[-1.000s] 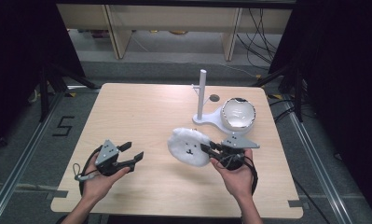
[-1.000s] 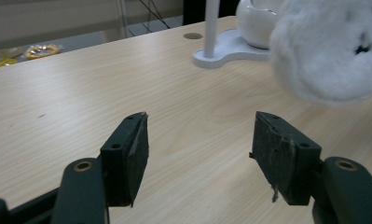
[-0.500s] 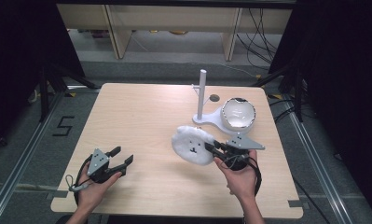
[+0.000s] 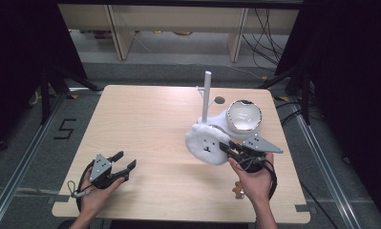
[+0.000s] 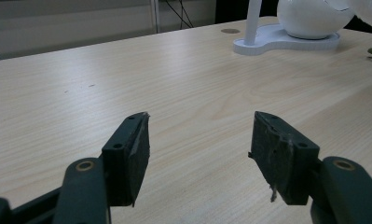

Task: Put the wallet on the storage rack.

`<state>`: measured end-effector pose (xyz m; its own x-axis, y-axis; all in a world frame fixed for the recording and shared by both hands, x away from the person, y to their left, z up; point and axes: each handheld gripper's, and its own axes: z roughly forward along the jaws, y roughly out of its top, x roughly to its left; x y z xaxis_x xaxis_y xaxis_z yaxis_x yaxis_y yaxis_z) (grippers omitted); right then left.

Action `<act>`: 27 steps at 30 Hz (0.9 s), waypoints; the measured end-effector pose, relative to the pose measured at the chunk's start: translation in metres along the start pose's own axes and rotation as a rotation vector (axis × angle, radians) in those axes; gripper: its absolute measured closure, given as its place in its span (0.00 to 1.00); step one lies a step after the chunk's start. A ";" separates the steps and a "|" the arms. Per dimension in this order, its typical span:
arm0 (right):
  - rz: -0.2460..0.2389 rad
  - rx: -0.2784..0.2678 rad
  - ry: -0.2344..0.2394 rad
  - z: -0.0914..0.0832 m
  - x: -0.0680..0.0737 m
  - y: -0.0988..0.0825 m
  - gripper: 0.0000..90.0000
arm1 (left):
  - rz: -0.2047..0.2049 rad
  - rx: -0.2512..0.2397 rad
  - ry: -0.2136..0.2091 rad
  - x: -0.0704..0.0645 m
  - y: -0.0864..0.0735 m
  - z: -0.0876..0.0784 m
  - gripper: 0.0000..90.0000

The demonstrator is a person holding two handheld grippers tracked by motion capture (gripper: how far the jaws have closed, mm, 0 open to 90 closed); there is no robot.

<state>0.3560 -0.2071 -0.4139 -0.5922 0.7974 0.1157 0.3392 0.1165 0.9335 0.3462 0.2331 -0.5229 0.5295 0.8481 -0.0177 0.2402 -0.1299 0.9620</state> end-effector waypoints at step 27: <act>0.013 -0.023 -0.093 -0.018 -0.023 0.011 0.84 | -0.009 0.008 0.010 0.000 0.000 0.000 0.41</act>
<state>0.3603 -0.2350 -0.4003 -0.5171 0.8504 0.0973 0.3290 0.0926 0.9398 0.3465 0.2330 -0.5227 0.5187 0.8546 -0.0239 0.2520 -0.1261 0.9595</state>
